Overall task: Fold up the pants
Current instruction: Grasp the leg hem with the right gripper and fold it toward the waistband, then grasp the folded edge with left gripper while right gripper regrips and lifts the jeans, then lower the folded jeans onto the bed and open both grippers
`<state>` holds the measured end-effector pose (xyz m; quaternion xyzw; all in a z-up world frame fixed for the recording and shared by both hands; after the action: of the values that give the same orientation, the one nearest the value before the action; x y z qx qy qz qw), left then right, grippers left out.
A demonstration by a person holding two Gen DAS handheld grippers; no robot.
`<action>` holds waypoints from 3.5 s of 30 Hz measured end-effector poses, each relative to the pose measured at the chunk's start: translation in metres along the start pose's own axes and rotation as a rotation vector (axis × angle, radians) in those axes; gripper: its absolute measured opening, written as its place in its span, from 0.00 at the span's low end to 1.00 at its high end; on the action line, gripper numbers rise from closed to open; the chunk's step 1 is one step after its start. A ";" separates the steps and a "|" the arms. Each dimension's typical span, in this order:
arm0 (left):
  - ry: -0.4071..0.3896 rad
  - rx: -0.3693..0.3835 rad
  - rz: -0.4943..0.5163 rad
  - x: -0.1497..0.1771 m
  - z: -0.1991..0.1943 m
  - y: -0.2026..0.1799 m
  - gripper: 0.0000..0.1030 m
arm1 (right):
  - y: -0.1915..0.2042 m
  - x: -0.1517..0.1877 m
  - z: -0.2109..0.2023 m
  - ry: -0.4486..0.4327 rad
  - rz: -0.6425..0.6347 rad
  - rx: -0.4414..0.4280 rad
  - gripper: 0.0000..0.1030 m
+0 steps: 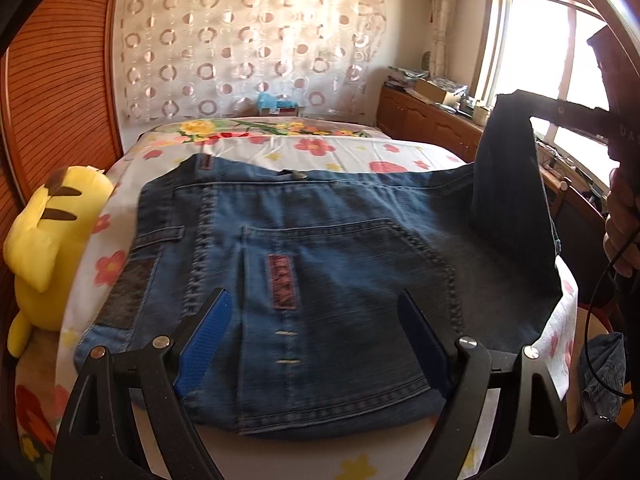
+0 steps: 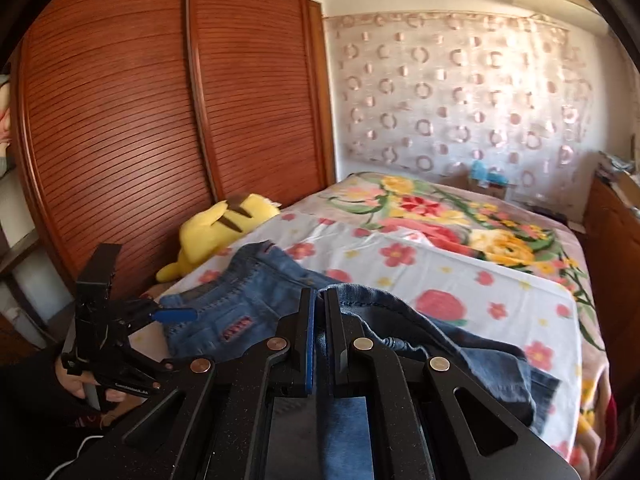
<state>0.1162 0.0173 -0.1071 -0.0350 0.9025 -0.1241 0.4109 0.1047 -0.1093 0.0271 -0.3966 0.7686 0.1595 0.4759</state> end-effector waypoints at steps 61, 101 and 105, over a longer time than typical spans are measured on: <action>0.067 0.222 0.241 -0.037 0.035 -0.107 0.05 | -0.096 0.067 0.046 0.154 0.245 0.096 0.09; -0.152 -0.006 0.014 -0.051 -0.101 0.069 0.05 | 0.001 -0.083 0.143 -0.046 -0.070 -0.161 0.07; -0.102 -0.041 -0.006 -0.034 -0.081 0.086 0.05 | 0.009 -0.085 0.168 0.004 -0.093 -0.170 0.07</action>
<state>0.0813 0.1219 -0.0531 -0.0521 0.8827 -0.1051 0.4551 0.2194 0.0395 0.0157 -0.4712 0.7339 0.2013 0.4459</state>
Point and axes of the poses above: each gripper's, at about its wrist camera, not at the fingertips, and z roughly the way its jaws point, y to its left, x to its underside, the point moved 6 cm from there along z, roughly the way its jaws point, and after that the axes turned 9 degrees about -z, right-handed, at the moved point
